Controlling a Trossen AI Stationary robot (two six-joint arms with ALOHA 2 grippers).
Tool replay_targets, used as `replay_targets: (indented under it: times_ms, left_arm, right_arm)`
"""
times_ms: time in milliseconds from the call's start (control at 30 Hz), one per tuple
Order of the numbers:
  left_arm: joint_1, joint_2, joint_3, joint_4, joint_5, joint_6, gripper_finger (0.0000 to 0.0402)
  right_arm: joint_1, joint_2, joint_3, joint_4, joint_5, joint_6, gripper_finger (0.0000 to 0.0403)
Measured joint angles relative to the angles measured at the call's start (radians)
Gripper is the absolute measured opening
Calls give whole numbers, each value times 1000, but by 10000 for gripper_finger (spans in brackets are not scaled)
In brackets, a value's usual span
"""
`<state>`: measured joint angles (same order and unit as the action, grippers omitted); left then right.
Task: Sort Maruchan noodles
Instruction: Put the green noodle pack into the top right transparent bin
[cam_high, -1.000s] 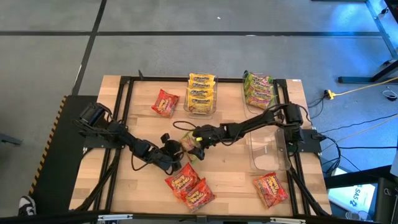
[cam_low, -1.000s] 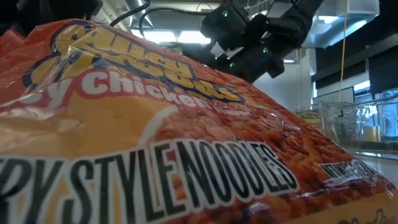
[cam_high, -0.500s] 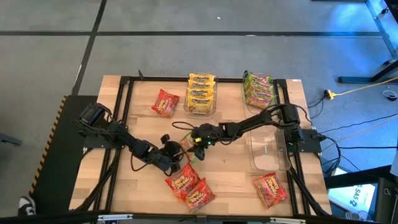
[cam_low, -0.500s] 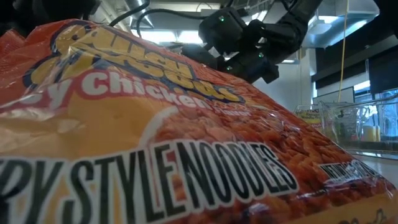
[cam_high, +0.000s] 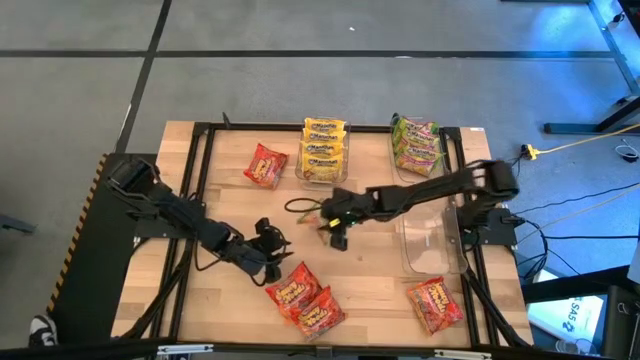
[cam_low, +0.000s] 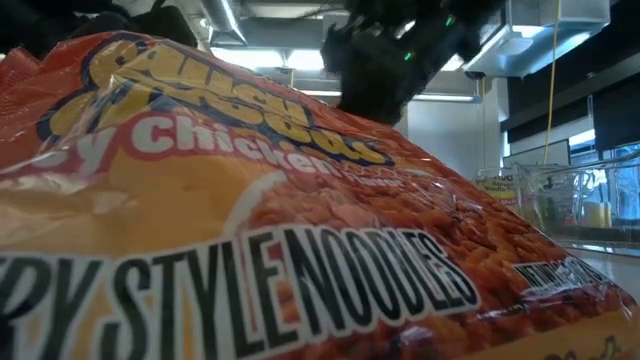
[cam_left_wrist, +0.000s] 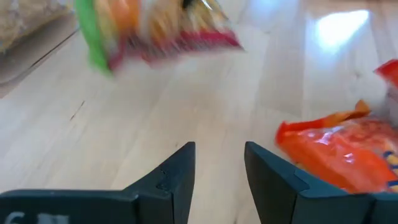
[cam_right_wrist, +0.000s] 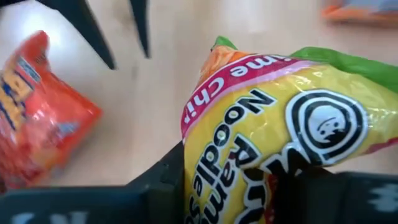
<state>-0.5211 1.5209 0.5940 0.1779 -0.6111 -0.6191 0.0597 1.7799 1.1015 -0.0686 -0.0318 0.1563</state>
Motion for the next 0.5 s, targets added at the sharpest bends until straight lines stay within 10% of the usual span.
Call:
replay_targets:
  times_ms: [500]
  left_arm:
    - [-5,-3,-1,-5,-6,-7,134]
  right_arm:
    - [-86,-502,0,-725,373,-163,118]
